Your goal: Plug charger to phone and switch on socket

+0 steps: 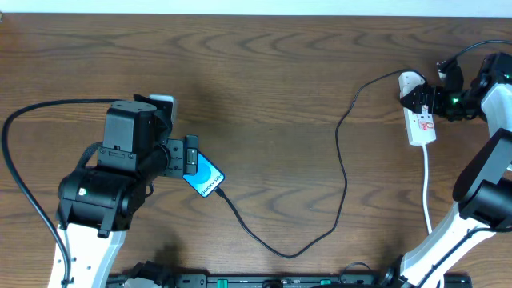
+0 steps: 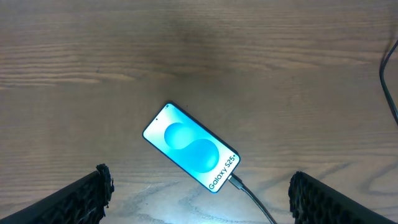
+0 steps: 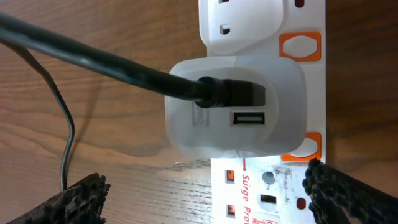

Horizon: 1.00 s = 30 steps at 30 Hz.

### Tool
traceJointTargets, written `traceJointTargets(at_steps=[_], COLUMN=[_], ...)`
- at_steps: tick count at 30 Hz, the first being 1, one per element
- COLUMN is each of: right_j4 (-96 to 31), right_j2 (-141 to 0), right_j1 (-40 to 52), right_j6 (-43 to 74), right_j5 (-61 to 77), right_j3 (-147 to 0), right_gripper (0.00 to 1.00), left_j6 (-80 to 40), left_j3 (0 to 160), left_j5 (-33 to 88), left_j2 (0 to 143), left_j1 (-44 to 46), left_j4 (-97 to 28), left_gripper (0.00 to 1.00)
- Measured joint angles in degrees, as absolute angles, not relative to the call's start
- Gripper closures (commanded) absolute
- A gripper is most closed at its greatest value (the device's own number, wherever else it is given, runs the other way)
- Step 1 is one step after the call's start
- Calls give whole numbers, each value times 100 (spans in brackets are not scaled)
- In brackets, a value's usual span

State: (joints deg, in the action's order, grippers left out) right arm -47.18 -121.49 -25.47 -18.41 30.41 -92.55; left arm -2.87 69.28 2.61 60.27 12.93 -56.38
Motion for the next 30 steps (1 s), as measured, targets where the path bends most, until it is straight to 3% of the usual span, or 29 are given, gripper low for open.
traceJointTargets(at_steps=[30], right_j4=[-4390], right_j2=[-12149], right_j1=[-2383], right_j6=[-1754], right_j5=[2923], right_j3=[-9251], right_gripper=[1], left_j6=[-287], left_j3=[6928], left_j5=[261], left_j2=[6027], left_j1=[1293], left_j4=[-5638], left_gripper=[8])
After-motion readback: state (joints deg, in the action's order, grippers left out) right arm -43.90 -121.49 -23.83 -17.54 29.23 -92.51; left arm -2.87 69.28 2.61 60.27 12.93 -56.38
